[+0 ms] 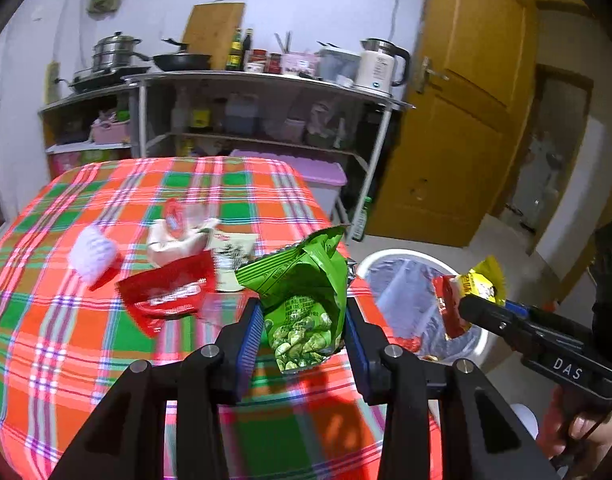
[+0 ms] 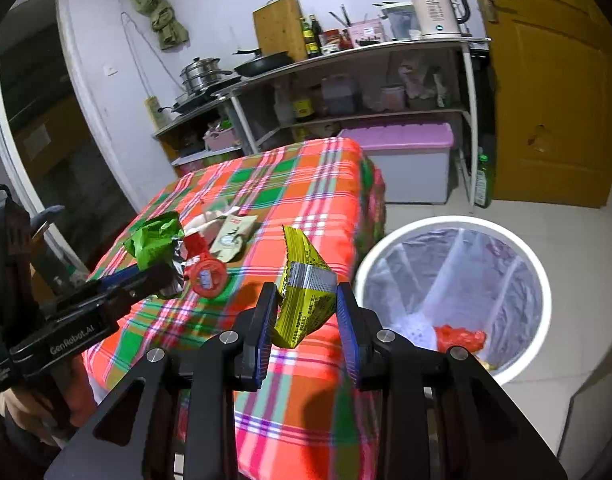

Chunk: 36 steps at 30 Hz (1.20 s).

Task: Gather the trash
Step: 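Grasp the green snack bag with the left gripper while the right grasps the yellow packet, then carry the green bag and yellow packet over the bin and open both grippers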

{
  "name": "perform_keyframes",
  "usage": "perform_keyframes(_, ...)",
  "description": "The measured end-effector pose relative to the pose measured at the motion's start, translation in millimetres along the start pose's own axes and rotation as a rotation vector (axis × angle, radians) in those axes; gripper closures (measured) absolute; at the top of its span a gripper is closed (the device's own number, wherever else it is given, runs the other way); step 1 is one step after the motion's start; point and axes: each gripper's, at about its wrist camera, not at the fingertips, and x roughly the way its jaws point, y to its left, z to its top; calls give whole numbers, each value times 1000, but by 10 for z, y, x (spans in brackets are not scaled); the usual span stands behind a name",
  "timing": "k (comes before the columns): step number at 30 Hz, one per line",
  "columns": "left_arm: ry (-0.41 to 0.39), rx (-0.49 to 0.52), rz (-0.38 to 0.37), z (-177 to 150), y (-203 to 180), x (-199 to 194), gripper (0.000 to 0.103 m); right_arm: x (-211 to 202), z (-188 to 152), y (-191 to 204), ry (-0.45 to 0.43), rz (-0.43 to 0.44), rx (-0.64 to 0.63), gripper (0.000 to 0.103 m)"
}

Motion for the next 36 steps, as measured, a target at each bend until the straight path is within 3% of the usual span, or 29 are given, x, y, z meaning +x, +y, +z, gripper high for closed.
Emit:
perform_keyframes(21, 71, 98, -113, 25, -732, 528, 63, -146, -85, -650, -12, -69, 111, 72)
perform_keyframes(36, 155, 126, -173, -38, -1003, 1046, 62, 72, -178, -1081, 41, -106, 187, 72)
